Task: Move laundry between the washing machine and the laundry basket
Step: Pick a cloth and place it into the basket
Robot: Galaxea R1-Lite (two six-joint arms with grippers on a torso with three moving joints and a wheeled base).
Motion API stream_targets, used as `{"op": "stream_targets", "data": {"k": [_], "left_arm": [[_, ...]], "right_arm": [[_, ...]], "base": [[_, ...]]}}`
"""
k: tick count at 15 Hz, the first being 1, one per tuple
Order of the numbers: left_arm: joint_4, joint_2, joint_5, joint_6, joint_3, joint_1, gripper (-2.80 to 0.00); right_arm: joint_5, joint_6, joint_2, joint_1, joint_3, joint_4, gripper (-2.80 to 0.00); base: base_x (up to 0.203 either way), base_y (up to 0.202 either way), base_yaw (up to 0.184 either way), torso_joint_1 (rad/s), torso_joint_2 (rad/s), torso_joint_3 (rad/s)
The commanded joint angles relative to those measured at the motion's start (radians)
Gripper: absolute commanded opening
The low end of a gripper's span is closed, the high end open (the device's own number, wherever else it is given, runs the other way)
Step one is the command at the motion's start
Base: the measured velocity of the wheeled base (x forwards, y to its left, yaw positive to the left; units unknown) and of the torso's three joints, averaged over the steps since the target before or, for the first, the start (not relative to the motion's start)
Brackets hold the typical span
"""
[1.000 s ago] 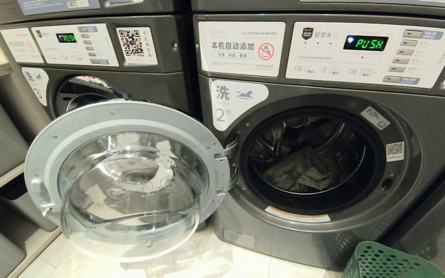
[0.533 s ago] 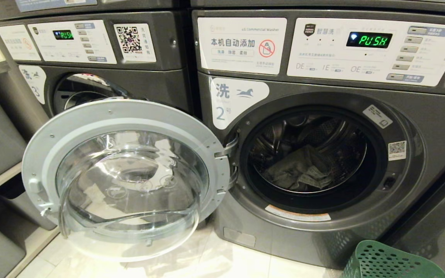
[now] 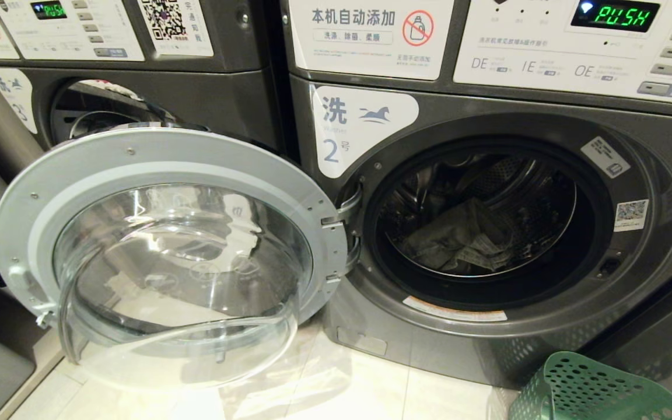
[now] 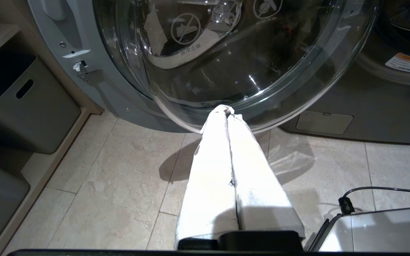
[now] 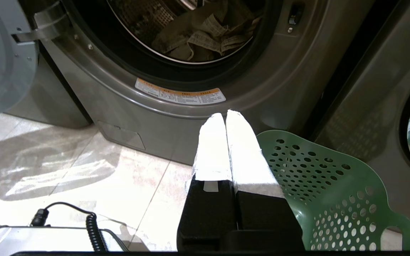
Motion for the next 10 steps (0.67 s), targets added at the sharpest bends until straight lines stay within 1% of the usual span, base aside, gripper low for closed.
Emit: {"op": "stream_targets", "data": {"k": [1,10], "left_arm": [[0.0,0.002,0.0,0.001,0.0,0.0,-2.8],[0.0,0.002,0.0,0.001,0.0,0.0,-2.8]], "right_arm": [[0.001,-0.01,0.001,0.0,-0.001,0.001,-2.8],[0.001,-0.013,0.0,0.0,-0.002,0.005,-2.8]], "base": [[0.0,0.0,0.0,0.005,0.01,-0.197],[0.0,0.0,0.0,0.0,0.0,-0.195]]}}
